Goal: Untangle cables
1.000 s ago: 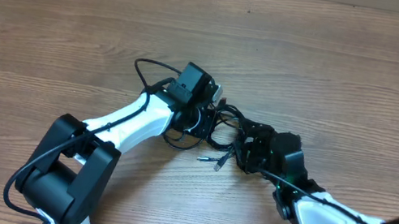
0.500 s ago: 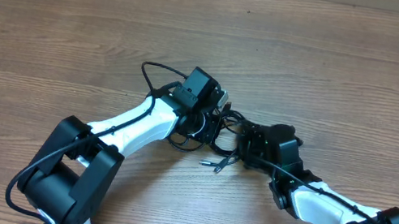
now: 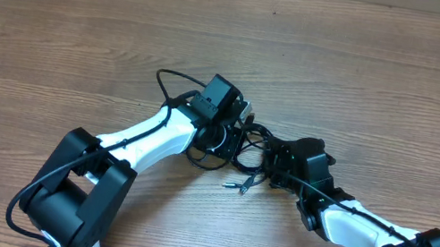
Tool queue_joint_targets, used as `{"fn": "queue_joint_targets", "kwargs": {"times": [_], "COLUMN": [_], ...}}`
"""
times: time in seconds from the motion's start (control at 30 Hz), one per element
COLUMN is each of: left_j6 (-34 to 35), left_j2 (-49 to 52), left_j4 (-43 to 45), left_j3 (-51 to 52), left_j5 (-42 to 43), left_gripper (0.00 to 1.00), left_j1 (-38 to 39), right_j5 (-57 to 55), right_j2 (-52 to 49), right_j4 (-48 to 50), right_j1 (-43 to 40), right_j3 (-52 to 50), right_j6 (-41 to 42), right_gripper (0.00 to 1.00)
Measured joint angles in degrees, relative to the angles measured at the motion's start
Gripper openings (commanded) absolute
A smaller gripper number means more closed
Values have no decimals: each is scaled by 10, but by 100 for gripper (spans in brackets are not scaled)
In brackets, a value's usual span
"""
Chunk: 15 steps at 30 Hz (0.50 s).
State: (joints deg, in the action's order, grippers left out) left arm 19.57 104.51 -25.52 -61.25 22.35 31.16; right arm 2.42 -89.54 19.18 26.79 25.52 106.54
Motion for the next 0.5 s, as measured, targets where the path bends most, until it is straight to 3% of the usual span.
{"fn": "queue_joint_targets", "kwargs": {"times": [0.5], "left_j6": [-5], "left_j2": [0], "left_j4": [-4], "left_j3": [0], "left_j5": [3], "left_gripper": [4], "left_j1": [19], "right_j5": [-12], "right_j2": [0], "right_j4": [10], "right_j1": [-1], "right_j3": [0], "right_j6": [15], "right_gripper": [27]}}
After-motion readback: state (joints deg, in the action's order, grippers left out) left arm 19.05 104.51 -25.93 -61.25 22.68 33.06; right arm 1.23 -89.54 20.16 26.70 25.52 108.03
